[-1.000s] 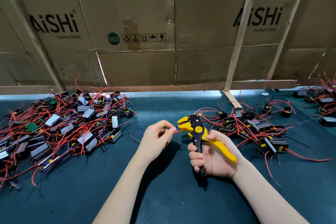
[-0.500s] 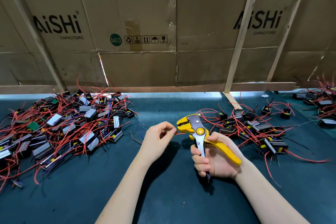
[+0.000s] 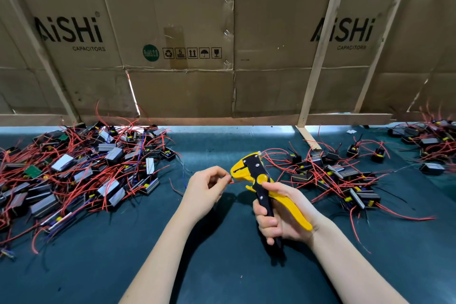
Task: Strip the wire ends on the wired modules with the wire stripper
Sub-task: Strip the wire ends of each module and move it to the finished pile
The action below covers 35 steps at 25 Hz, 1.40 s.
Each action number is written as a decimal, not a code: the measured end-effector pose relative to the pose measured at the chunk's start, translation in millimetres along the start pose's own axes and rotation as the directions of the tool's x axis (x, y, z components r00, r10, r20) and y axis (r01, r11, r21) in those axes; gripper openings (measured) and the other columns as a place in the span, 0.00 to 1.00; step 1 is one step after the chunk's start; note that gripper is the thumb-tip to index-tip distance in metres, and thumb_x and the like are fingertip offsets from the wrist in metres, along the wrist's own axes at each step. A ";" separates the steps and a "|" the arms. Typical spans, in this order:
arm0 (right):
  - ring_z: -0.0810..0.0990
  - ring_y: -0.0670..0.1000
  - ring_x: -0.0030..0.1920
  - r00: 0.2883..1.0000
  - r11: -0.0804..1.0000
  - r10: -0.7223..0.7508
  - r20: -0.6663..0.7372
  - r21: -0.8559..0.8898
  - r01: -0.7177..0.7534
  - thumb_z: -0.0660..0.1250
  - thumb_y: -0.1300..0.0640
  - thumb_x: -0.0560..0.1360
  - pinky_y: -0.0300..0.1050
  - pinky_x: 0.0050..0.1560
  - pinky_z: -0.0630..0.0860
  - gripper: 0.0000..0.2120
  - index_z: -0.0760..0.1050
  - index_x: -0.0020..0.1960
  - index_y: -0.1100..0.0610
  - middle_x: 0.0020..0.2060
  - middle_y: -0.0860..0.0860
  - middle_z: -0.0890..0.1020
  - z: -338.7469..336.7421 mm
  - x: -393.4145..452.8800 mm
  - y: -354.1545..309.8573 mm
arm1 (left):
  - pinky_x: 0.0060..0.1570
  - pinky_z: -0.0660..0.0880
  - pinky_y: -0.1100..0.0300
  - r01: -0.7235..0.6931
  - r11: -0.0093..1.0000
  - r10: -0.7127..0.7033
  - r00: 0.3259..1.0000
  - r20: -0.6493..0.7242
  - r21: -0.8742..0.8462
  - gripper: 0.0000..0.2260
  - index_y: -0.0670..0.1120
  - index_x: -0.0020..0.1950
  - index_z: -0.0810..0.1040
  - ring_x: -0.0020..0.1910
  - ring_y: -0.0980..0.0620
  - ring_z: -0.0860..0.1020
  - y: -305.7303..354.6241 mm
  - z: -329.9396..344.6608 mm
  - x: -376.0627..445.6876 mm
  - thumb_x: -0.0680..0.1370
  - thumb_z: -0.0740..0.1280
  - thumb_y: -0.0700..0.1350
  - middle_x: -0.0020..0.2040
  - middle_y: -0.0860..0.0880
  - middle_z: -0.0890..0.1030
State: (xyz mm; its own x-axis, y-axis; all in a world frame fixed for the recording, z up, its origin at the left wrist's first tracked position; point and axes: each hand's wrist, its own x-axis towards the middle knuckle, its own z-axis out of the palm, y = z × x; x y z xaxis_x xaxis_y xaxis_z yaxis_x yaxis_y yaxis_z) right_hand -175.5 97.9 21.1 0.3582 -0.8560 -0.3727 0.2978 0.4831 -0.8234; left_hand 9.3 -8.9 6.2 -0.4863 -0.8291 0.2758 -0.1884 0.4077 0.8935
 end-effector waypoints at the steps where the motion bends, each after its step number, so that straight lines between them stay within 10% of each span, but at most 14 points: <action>1: 0.63 0.48 0.20 0.999 1.000 -0.001 -0.045 -0.007 0.001 0.60 0.38 0.71 0.40 0.26 0.70 0.22 0.68 0.33 0.56 0.23 0.49 0.64 3.0 1.0 -0.6 | 0.29 0.65 0.61 0.004 1.000 -0.004 1.000 0.004 0.006 0.07 0.46 0.43 0.80 0.25 0.53 0.66 0.0 0.4 -0.1 0.80 0.66 0.42 0.26 0.52 0.71; 5: 0.61 0.47 0.19 0.992 0.998 0.009 -0.122 0.068 -0.001 0.62 0.37 0.70 0.39 0.23 0.66 0.22 0.68 0.32 0.56 0.22 0.48 0.62 5.7 1.6 -1.8 | 0.28 0.67 0.62 0.018 0.999 -0.019 1.000 0.018 0.050 0.05 0.45 0.45 0.81 0.24 0.53 0.67 2.6 2.0 -0.1 0.80 0.67 0.42 0.26 0.52 0.72; 11: 0.76 0.59 0.37 0.991 0.937 -0.021 -0.132 0.344 0.065 0.65 0.42 0.72 0.57 0.49 0.76 0.22 0.72 0.45 0.64 0.37 0.60 0.74 7.7 5.7 5.7 | 0.32 0.68 0.68 0.037 0.993 -0.031 0.998 -0.061 0.109 0.06 0.48 0.40 0.79 0.27 0.59 0.72 5.4 -5.4 -1.2 0.77 0.69 0.44 0.28 0.53 0.77; 18: 0.78 0.60 0.37 0.986 0.939 0.021 -0.164 0.343 0.037 0.67 0.44 0.69 0.58 0.50 0.76 0.22 0.72 0.47 0.64 0.37 0.61 0.76 8.9 7.5 4.2 | 0.38 0.67 0.60 -0.123 0.733 0.152 0.988 0.016 0.669 0.02 0.54 0.44 0.80 0.35 0.62 0.70 11.2 -18.2 -8.0 0.76 0.70 0.50 0.39 0.58 0.76; 23: 0.78 0.61 0.38 0.985 0.943 0.030 -0.171 0.332 0.029 0.66 0.45 0.70 0.59 0.51 0.76 0.21 0.72 0.46 0.64 0.37 0.61 0.76 8.9 8.3 2.5 | 0.51 0.78 0.59 -0.447 0.876 0.474 0.868 -0.149 0.182 0.04 0.43 0.52 0.79 0.47 0.55 0.82 38.9 7.6 -6.7 0.79 0.67 0.36 0.48 0.51 0.81; 27: 0.78 0.60 0.38 0.985 0.935 0.001 -0.171 0.349 0.060 0.64 0.47 0.72 0.57 0.50 0.78 0.17 0.74 0.49 0.61 0.39 0.61 0.77 11.5 8.2 0.3 | 0.72 0.62 0.62 -0.336 0.936 0.352 0.892 0.285 -0.104 0.32 0.56 0.79 0.54 0.75 0.56 0.65 45.4 33.7 -7.9 0.80 0.64 0.37 0.75 0.56 0.67; 30: 0.79 0.61 0.40 0.984 0.936 0.007 -0.178 0.348 0.056 0.65 0.46 0.72 0.57 0.49 0.79 0.17 0.74 0.49 0.61 0.40 0.61 0.77 10.0 7.7 1.6 | 0.74 0.57 0.63 -0.286 0.957 0.256 0.909 0.330 0.047 0.41 0.62 0.79 0.42 0.76 0.64 0.58 24.7 28.6 -9.1 0.78 0.63 0.36 0.79 0.59 0.58; 35: 0.78 0.60 0.38 0.945 0.871 -0.060 -0.320 0.446 0.206 0.67 0.46 0.69 0.58 0.48 0.77 0.21 0.71 0.48 0.63 0.37 0.60 0.76 5.0 10.7 1.4 | 0.70 0.61 0.57 -0.175 0.873 0.185 0.982 0.024 0.456 0.29 0.52 0.78 0.59 0.66 0.59 0.71 7.2 3.9 -6.1 0.79 0.65 0.42 0.70 0.55 0.70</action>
State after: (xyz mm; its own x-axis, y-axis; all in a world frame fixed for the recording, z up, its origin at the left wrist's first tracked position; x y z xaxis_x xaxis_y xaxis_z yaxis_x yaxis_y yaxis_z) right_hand -166.8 90.4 18.1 0.0374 -0.8971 -0.4403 0.7278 0.3264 -0.6031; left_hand 7.6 0.6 9.6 -0.5327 -0.7301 0.4279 -0.4680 0.6754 0.5699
